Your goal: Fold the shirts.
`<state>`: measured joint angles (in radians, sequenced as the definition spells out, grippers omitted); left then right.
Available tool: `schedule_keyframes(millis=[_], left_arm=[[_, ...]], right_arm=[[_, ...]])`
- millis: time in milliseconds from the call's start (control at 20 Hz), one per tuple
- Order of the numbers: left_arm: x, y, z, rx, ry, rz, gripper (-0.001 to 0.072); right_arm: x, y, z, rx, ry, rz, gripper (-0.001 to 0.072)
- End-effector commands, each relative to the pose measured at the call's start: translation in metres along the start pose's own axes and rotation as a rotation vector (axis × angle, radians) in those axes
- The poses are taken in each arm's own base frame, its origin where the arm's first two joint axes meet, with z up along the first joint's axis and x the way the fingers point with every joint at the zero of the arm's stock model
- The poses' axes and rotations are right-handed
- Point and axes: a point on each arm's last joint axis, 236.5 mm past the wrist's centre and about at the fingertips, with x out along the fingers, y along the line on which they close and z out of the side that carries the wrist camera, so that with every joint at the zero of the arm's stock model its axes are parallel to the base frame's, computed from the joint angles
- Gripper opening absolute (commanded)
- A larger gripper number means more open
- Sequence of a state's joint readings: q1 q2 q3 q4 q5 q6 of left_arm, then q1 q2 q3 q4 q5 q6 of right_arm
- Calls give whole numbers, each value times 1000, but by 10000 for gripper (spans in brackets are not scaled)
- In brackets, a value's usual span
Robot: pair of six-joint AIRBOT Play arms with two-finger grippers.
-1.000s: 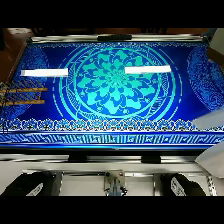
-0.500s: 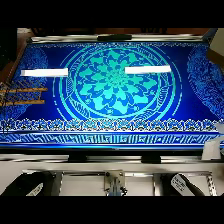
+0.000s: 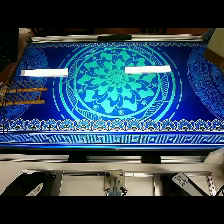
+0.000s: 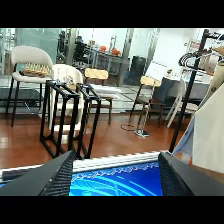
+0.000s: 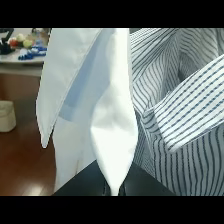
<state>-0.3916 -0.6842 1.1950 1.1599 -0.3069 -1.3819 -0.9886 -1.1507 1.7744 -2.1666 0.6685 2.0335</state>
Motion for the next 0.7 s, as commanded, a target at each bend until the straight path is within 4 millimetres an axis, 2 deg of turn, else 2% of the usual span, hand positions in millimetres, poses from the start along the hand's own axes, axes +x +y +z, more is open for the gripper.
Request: schedule_keyframes(millis=[0, 250, 400, 650], left_arm=[[0, 0, 0, -35, 0, 0, 593], [0, 0, 0, -55, 2, 0, 594], [-1, -2, -9, -55, 37, -6, 593], [-1, -3, -14, -55, 62, -10, 593]], right_arm=[[16, -18, -6, 38, -2, -18, 48], [31, -43, -23, 56, 34, -71, 48], [37, -60, -38, 66, 82, -103, 48], [39, -80, -45, 68, 105, -132, 48]])
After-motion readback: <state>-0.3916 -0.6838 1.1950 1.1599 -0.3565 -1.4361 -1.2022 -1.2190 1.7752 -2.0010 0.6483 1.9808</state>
